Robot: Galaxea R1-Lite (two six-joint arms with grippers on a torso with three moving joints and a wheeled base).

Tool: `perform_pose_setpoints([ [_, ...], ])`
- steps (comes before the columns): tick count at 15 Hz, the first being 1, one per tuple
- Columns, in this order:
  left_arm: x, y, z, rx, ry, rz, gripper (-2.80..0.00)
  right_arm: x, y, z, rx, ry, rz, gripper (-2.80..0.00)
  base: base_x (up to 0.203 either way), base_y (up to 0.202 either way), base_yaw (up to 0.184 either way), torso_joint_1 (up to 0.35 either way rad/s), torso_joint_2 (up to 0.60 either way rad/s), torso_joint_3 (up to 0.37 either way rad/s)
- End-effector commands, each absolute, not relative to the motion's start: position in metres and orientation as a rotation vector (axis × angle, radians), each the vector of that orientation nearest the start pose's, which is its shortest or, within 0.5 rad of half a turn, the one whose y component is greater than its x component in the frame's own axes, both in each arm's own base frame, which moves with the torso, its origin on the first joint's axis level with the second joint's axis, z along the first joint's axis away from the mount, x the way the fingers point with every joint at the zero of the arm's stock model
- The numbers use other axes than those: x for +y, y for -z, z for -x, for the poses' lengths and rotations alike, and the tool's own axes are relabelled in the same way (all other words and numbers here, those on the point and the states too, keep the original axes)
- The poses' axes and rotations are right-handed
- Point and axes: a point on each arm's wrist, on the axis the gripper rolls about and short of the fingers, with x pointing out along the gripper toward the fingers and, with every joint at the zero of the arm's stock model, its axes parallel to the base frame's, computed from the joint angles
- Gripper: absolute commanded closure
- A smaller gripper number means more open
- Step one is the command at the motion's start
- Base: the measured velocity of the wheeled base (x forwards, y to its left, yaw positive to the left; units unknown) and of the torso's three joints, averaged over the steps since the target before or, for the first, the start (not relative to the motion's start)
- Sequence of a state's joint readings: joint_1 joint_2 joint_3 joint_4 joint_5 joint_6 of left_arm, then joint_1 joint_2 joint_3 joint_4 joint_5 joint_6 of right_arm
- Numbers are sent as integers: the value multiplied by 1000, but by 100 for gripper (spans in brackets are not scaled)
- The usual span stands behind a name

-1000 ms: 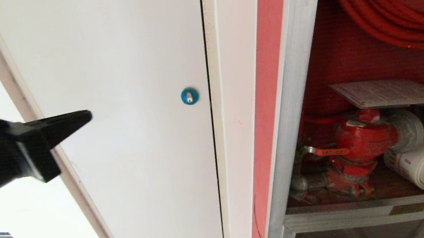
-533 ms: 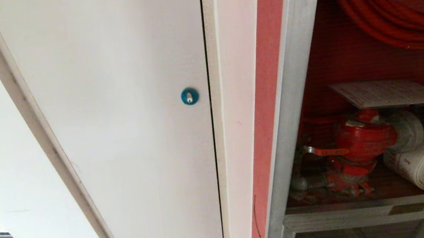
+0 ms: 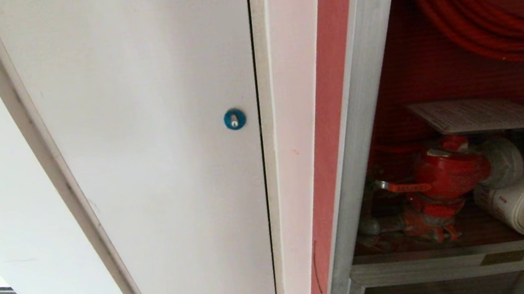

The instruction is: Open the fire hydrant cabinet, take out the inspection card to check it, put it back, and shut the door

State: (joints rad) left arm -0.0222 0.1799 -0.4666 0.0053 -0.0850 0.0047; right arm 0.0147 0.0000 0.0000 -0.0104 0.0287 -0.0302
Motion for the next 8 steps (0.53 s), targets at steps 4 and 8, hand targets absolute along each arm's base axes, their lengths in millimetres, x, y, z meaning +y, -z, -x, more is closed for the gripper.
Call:
perform_pose_setpoints([
  [4,-1,-161,57,-294,99,-16,0,0,-75,22,-5,-44,31,0,0,0,0,0,0,0],
  [8,-1,-130,44,-207,94,-28,0,0,-75,22,-5,-44,31,0,0,0,0,0,0,0],
])
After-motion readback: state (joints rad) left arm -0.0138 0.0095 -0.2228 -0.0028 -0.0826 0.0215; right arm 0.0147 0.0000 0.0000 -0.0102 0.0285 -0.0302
